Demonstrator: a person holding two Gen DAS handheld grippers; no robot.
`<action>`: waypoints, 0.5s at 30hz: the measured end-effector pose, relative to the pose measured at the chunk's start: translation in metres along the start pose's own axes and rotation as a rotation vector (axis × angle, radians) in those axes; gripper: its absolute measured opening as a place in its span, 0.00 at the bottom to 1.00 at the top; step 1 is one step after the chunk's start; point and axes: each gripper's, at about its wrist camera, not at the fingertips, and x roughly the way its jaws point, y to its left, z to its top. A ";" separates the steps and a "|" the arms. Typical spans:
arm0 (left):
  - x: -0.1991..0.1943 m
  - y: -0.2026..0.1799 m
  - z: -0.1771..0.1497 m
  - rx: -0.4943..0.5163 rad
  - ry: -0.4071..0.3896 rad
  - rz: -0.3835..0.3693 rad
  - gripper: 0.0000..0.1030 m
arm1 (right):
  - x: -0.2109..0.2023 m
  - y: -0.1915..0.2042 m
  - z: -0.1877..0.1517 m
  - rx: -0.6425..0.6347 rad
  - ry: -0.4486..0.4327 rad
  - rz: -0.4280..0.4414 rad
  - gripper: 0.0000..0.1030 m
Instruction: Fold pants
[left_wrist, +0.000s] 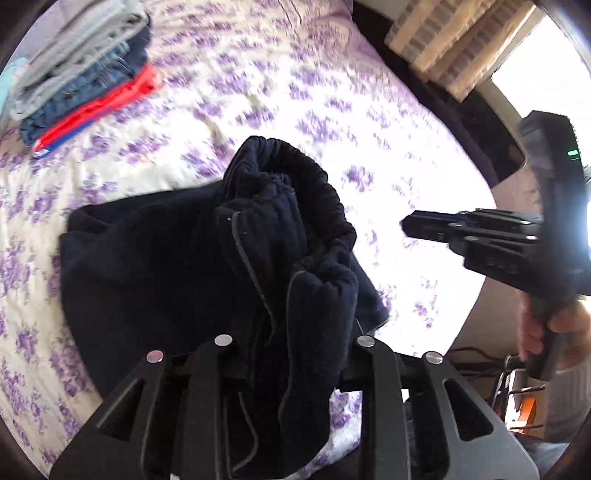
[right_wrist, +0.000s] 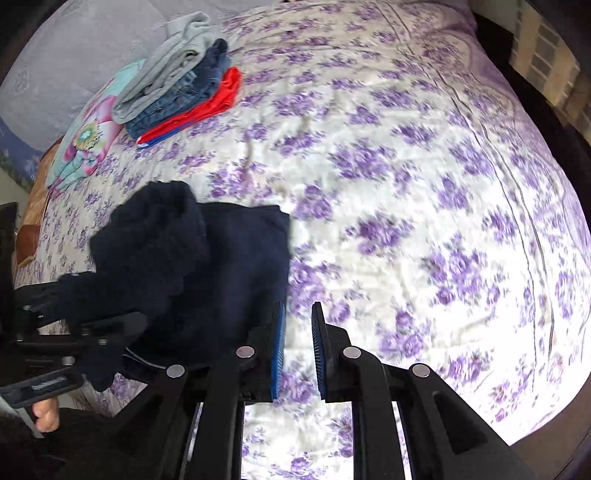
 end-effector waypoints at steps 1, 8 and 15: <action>0.024 -0.005 0.001 0.018 0.053 0.005 0.28 | 0.006 -0.007 -0.007 0.026 0.018 0.007 0.15; 0.018 -0.031 -0.009 0.082 0.053 -0.118 0.54 | 0.017 -0.004 -0.017 0.050 0.024 0.067 0.25; -0.067 0.044 -0.030 -0.106 -0.128 -0.091 0.66 | -0.009 0.015 0.003 0.023 -0.021 0.206 0.56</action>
